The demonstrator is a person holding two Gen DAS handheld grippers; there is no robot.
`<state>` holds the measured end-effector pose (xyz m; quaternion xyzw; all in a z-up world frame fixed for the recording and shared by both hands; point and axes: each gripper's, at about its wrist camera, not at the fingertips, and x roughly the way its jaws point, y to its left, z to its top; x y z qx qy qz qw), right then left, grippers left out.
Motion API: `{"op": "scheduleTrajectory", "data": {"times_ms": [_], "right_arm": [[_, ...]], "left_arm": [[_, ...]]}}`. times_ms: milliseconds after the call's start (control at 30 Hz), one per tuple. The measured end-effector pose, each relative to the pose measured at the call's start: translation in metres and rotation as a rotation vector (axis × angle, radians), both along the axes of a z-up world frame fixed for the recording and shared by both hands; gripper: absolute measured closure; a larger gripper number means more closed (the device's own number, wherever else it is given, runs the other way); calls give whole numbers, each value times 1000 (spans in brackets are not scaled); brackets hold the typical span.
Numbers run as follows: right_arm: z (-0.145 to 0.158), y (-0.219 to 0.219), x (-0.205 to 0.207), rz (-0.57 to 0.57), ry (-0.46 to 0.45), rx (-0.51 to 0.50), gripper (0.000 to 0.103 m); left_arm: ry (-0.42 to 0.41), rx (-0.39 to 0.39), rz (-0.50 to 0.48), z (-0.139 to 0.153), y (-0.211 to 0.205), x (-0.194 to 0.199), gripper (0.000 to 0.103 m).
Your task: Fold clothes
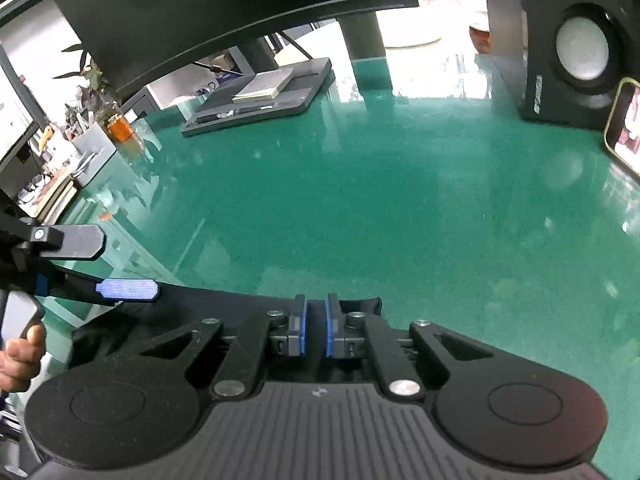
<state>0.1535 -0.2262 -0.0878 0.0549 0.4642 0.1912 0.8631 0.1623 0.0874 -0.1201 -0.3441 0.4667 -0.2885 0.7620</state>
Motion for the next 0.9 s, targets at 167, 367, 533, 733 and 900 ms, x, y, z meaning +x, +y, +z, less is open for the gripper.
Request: {"op": "scheduleTrajectory", "data": {"times_ms": [167,367,533,733,900], "right_arm": [[23,6,-35,190,-37,-17,78],[24,13,-65,281,-37,-77,79],[13,15,-72,268,-20,-146,79],[23,6,-67,165,-68,-140,79],[26,2,-43,5,-93,-184,85]], "left_arm": [[-80,63,-170,28,-19,-25,1],[-40,98,-228,21,-31,-58,1],[-39,122,-222,12,-31,-68,1],[-105,157,-179,26,-32,-63,1],[-212,213,-209,44,-69,-35,1]]}}
